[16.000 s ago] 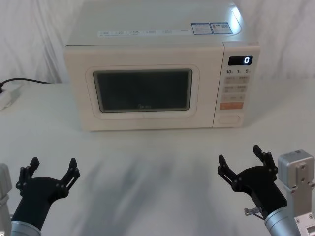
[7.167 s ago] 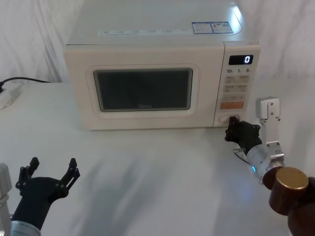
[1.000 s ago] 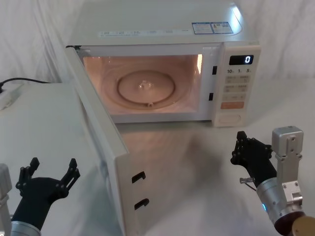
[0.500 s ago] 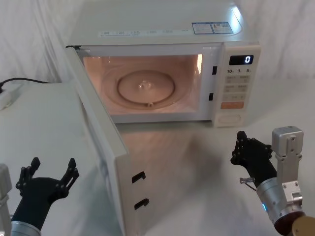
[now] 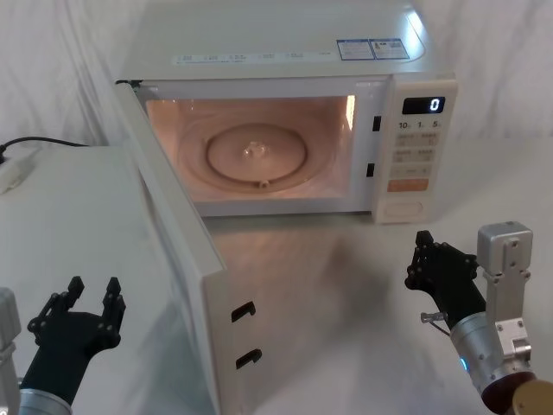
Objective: Press the button to open the microwave door with one hand; close the microwave door with the other hand.
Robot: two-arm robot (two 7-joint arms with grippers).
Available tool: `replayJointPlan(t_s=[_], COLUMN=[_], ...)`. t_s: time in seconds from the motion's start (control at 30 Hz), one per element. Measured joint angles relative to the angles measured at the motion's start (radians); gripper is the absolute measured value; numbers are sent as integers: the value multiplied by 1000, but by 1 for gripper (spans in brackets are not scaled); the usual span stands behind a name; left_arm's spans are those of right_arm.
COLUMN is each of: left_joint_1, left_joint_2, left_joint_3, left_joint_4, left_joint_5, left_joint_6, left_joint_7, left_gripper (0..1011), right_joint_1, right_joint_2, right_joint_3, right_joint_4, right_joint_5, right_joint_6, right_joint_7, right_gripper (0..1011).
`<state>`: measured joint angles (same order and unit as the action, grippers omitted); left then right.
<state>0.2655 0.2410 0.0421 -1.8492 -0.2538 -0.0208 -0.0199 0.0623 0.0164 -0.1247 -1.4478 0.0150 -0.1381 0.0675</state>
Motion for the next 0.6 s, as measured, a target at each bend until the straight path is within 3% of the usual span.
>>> replayJointPlan(t_s=[0.27, 0.6], left_joint_1=[0, 0], left_joint_2=[0, 0], left_joint_3=[0, 0], left_joint_4=[0, 0], left_joint_5=[0, 0], left_joint_6=[0, 0], left_joint_7=[0, 0], left_gripper=[252, 0], right_joint_1=[0, 0], right_joint_2=[0, 0], right_joint_3=[0, 0], right_joint_4=[0, 0], right_joint_5=[0, 0], right_joint_6=[0, 0], right_joint_7=[0, 0], right_gripper=[0, 0])
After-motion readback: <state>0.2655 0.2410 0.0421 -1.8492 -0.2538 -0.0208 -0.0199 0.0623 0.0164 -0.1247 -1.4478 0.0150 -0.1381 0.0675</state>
